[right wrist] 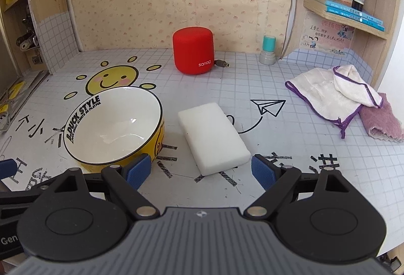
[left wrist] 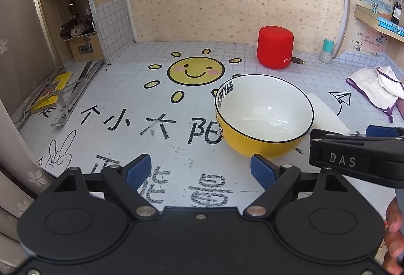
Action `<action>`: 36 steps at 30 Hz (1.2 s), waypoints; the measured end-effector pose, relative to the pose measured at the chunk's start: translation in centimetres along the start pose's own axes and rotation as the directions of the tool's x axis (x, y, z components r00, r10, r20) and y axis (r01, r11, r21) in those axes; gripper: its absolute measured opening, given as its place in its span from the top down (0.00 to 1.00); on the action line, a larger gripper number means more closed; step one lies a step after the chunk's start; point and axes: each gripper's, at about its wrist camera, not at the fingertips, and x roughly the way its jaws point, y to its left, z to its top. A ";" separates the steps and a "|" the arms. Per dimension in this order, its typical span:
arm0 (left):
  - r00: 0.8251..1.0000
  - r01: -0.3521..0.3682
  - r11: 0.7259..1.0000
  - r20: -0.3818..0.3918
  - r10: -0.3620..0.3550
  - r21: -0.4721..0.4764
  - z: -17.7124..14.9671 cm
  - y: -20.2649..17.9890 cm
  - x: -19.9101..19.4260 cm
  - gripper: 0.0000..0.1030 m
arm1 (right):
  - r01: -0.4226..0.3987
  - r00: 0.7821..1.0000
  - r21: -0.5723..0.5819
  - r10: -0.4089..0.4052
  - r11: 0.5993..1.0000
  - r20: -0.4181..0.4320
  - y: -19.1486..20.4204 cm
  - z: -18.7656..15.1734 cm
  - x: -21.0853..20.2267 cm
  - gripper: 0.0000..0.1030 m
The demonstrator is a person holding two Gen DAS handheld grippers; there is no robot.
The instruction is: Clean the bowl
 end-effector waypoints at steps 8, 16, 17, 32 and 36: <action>1.000 0.007 1.000 -0.003 -0.007 0.030 -0.1 -0.1 -0.1 0.16 | 0.006 1.000 -0.052 -0.006 0.999 0.007 0.2 0.4 -0.2 0.15; 0.999 0.035 0.994 -0.004 -0.035 0.105 -0.4 -1.0 -0.4 0.16 | 0.002 0.998 -0.117 0.005 0.993 0.059 0.2 1.9 -0.7 0.15; 0.999 0.044 0.992 -0.005 -0.043 0.117 -0.4 -1.1 -0.5 0.16 | -0.012 0.998 -0.117 0.018 0.993 0.059 0.1 2.2 -0.7 0.15; 0.997 0.075 0.972 0.004 -0.078 0.221 -0.9 -2.8 -1.0 0.16 | -0.130 0.989 -0.147 0.139 0.981 0.054 0.1 2.1 -1.0 0.15; 0.996 0.081 0.973 0.005 -0.084 0.217 -0.9 -2.7 -1.0 0.16 | -0.121 0.990 -0.147 0.129 0.982 0.048 0.1 2.0 -0.9 0.15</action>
